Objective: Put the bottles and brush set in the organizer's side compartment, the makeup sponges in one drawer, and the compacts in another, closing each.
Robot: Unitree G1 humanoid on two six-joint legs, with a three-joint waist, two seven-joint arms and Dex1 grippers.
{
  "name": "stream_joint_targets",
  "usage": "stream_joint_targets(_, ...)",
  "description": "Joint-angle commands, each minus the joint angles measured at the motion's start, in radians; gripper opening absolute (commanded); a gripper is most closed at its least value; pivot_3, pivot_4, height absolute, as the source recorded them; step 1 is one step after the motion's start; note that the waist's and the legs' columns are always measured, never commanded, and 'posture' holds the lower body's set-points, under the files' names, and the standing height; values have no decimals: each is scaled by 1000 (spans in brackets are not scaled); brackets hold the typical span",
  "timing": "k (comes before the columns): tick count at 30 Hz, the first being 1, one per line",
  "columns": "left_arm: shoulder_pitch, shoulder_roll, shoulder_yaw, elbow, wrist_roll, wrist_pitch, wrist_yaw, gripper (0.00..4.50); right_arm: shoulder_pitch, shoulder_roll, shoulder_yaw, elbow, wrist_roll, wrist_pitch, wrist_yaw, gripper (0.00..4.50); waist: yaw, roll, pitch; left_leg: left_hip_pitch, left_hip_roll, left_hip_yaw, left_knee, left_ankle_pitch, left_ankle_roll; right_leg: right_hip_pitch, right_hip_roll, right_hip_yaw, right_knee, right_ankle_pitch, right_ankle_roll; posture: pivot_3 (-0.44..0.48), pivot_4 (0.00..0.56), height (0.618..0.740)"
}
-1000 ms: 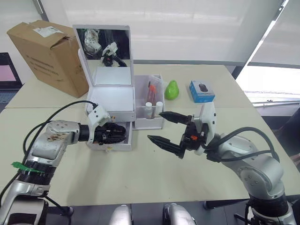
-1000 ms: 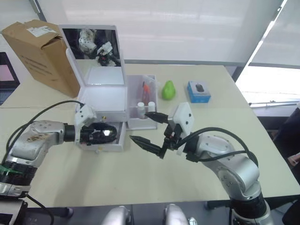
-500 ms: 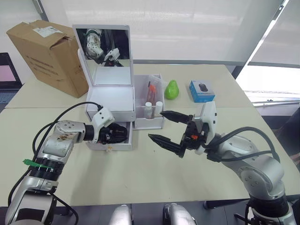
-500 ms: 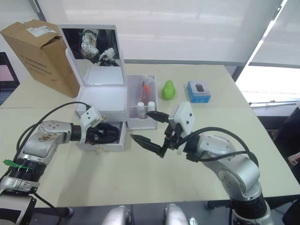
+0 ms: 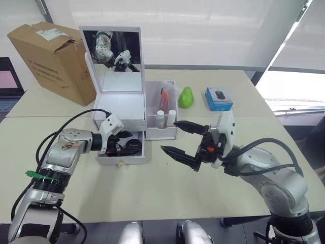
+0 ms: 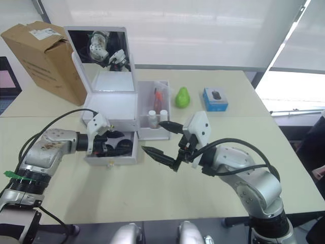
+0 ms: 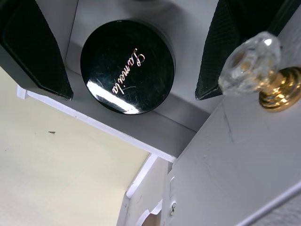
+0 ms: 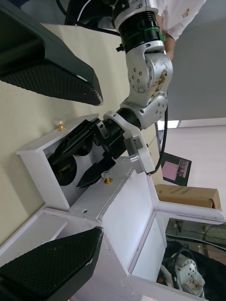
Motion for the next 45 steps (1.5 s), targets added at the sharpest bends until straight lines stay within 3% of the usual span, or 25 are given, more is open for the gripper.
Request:
stream_joint_targets(1, -38, 66, 96, -23, -39, 40, -13, 4478, -2, -3, -24, -34, 2, -17, -2, 4500, -1, 0, 0, 0, 0, 0, 0, 0, 0, 0, 0, 0, 0, 0, 0, 0, 150, 740)
stream_joint_targets(6, 0, 143, 121, -65, -82, 90, -80, 4478, -2, -1, -22, -32, 2, -18, -1, 4500, 0, 1, 1, 0, 0, 0, 0, 0, 0, 0, 0, 0, 0, 0, 0, 0, 150, 740)
stream_joint_targets(9, 17, 157, 145, -71, -102, 109, -83, 3880, -5, 1, -18, -28, -1, -19, 0, 4500, 2, 2, 1, 0, 0, 0, 0, 0, 0, 0, -1, 0, 0, 0, 0, 0, 150, 740)
stream_joint_targets(16, 67, 184, 201, -123, -161, 158, -105, 1638, 1, -4, -26, -36, 6, -14, -3, 4500, 0, 3, 2, 0, 0, 0, 0, 0, 0, 0, 0, 0, 0, 0, 0, 0, 150, 740)
stream_joint_targets(21, 170, 239, 260, -229, -266, 199, -197, 40, 12, -18, -41, -46, 18, -5, -4, 4500, -2, 5, 3, 1, 0, 0, 0, 0, 0, 0, 0, 0, 0, 0, -1, 0, 150, 740)
stream_joint_targets(23, 229, 270, 270, -277, -295, 217, -234, 13, 15, -22, -45, -46, 20, -5, -3, 4500, -1, 6, 4, 1, 1, 0, 0, 0, 0, -1, 0, 0, 0, -1, -1, 0, 150, 740)
stream_joint_targets(28, 301, 279, 210, -274, -175, 108, -169, 13, 7, -26, -48, -42, 26, -4, -1, 4500, 4, 7, 5, 1, 1, 1, 0, 0, 0, -2, -1, -1, -1, -1, -1, 0, 150, 740)
stream_joint_targets(35, 251, 200, 128, -212, -41, 1, -38, 13, 0, -29, -52, -43, 30, 0, -1, 4500, 12, 7, 5, 0, 1, 2, 0, 0, 0, -1, -2, -1, -1, -1, -1, 0, 150, 740)
stream_joint_targets(45, 151, 35, 127, -63, 44, -98, 137, 13, -3, -29, -53, -50, 38, 10, -12, 4500, 10, 4, 2, 0, 1, 1, 0, 0, 0, 0, 0, 0, 0, -1, -1, 0, 150, 740)
